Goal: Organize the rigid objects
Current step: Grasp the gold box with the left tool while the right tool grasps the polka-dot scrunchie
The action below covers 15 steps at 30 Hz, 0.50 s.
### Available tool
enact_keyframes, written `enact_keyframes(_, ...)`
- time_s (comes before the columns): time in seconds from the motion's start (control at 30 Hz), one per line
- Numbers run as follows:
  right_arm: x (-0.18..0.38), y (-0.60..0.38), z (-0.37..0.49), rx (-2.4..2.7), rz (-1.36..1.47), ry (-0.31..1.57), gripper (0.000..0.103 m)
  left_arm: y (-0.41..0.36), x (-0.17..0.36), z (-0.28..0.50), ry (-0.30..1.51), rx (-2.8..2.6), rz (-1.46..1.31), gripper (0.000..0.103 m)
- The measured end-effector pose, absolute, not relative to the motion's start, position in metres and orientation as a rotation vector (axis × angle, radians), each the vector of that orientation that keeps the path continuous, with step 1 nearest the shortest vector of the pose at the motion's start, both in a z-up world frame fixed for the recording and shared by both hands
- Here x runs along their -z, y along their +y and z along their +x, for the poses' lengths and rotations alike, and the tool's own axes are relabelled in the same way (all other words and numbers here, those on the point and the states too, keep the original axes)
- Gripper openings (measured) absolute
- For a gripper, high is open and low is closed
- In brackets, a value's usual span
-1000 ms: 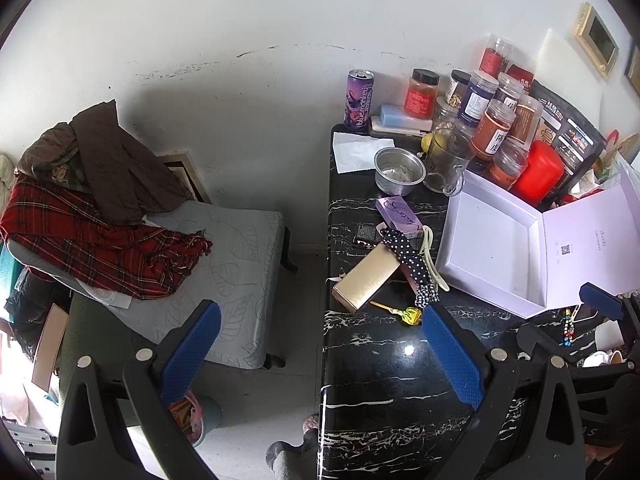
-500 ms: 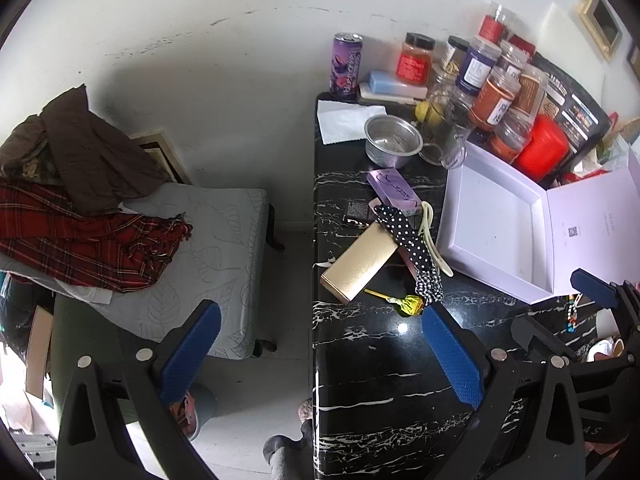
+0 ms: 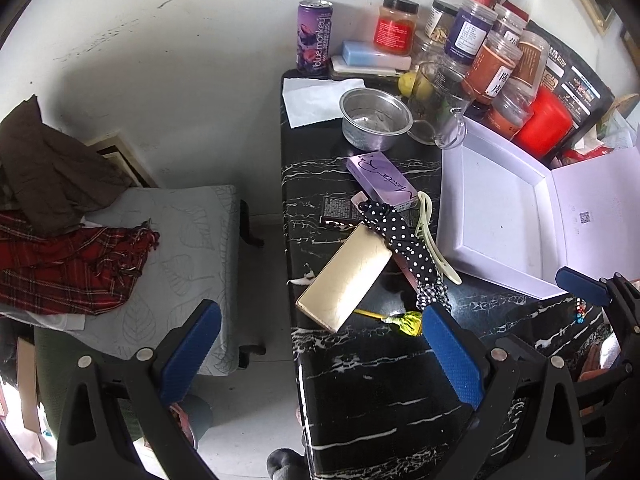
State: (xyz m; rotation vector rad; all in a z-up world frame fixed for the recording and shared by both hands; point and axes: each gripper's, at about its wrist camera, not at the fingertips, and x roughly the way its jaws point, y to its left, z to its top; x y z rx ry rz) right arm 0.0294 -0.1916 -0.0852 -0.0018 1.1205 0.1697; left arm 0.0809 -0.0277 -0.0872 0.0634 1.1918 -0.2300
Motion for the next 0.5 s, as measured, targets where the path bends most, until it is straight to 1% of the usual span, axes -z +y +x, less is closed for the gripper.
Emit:
enact_keyframes(0.37,0.120,-0.192,0.052,-0.207,-0.023,1.168,0.088,-0.046,0.130,0.104,1.242,0.289,0.113,0.102)
enact_keyframes(0.43,0.124,-0.193,0.056,-0.214,-0.031,1.169,0.085,-0.047,0.139,0.107,1.258,0.293,0.119,0.091)
enact_keyframes(0.5,0.128,-0.193,0.059,-0.225,-0.039,1.168,0.083,-0.049,0.149,0.111,1.285,0.292,0.124,0.091)
